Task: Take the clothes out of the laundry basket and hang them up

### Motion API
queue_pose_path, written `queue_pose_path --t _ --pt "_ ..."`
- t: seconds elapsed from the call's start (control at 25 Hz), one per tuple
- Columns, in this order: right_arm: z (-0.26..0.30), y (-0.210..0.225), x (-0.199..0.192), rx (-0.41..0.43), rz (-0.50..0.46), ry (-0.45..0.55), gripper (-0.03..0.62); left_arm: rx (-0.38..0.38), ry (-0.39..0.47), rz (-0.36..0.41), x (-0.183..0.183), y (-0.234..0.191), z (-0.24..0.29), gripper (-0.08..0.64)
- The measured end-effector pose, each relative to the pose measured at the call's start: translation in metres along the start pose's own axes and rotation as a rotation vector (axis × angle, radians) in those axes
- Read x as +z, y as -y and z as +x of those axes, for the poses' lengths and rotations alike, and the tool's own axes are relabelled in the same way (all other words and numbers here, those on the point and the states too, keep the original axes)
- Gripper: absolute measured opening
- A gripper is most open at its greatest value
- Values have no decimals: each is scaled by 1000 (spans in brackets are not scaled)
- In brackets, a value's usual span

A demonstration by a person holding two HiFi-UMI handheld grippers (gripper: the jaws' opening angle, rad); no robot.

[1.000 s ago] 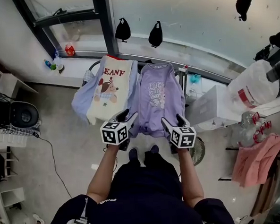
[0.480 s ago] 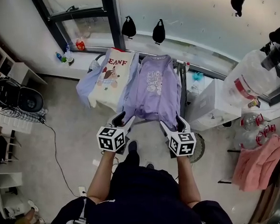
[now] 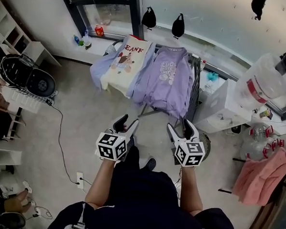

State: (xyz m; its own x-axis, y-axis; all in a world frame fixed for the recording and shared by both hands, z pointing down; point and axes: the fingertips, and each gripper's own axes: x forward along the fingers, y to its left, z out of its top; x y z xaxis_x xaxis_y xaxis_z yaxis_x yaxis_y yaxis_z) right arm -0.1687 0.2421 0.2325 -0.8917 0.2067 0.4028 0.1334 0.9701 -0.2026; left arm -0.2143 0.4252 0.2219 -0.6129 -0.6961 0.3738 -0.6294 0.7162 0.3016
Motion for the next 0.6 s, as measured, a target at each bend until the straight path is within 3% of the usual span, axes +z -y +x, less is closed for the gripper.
queue_pose_path --t 0.16,0.32,0.6 --pt "-12 -14 8 26 21 36 328 24 23 25 3 0 -15 218" --pt "-15 -25 15 -16 -46 49 324 44 75 43 16 -8 -29 218" --pt "-6 -45 16 -17 -40 48 299 34 54 29 13 -27 -39 217"
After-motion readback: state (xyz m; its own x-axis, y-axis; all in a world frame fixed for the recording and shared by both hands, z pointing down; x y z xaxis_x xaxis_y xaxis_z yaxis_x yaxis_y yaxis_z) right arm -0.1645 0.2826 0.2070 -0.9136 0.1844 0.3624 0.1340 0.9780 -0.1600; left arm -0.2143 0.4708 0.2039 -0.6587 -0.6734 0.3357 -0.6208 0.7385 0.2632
